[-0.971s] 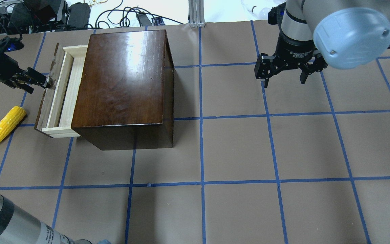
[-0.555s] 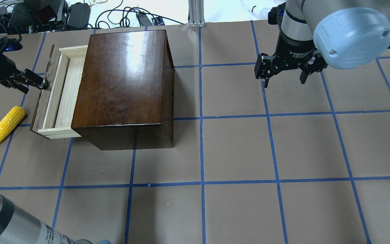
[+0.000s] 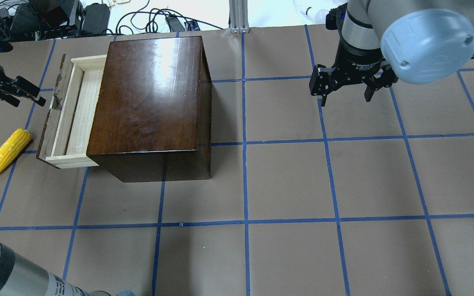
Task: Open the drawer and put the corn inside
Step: 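Release the handle and move the left gripper over the yellow corn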
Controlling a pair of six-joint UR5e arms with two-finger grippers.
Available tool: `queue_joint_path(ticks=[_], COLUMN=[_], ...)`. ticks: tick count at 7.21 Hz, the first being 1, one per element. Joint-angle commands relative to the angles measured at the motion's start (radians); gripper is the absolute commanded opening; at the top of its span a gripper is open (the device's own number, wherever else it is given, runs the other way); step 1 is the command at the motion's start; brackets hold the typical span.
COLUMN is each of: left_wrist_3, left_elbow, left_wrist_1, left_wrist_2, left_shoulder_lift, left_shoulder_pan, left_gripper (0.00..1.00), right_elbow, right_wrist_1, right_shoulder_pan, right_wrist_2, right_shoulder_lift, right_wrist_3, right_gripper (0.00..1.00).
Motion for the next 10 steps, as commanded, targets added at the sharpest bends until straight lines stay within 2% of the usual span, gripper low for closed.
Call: queue_joint_path(ticks=[1, 3, 5, 6, 7, 8, 10], left_wrist_3=[0.133, 0.318, 0.416, 0.460, 0.462, 0.480, 0.532], left_elbow=[0.017, 0.003, -0.013, -0.065, -0.123, -0.179, -0.214], left_wrist_1=[-0.006, 0.017, 0.054, 0.066, 0.189, 0.250, 0.374], left_wrist_2=[0.020, 0.043, 0.064, 0.095, 0.098, 0.097, 0.156], left_shoulder_lift=[-0.004, -0.027, -0.047, -0.050, -0.052, -0.057, -0.087], left_shoulder_pan=[0.073, 0.145, 0.165, 0.167, 0.167, 0.167, 0.167], left_gripper=[1.00, 1.00, 1.00, 1.00, 1.00, 1.00, 1.00], right_elbow=[0.000, 0.000, 0.000, 0.000, 0.000, 0.000, 0.000], right_wrist_1=[0.000, 0.001, 0.000, 0.000, 0.000, 0.000, 0.000], right_shoulder_pan=[0.000, 0.000, 0.000, 0.000, 0.000, 0.000, 0.000], right_wrist_2=[0.000, 0.000, 0.000, 0.000, 0.000, 0.000, 0.000], right_shoulder_lift=[0.000, 0.000, 0.000, 0.000, 0.000, 0.000, 0.000], right_wrist_3=[0.000, 0.000, 0.000, 0.000, 0.000, 0.000, 0.000], right_gripper=[1.00, 1.00, 1.00, 1.00, 1.00, 1.00, 1.00])
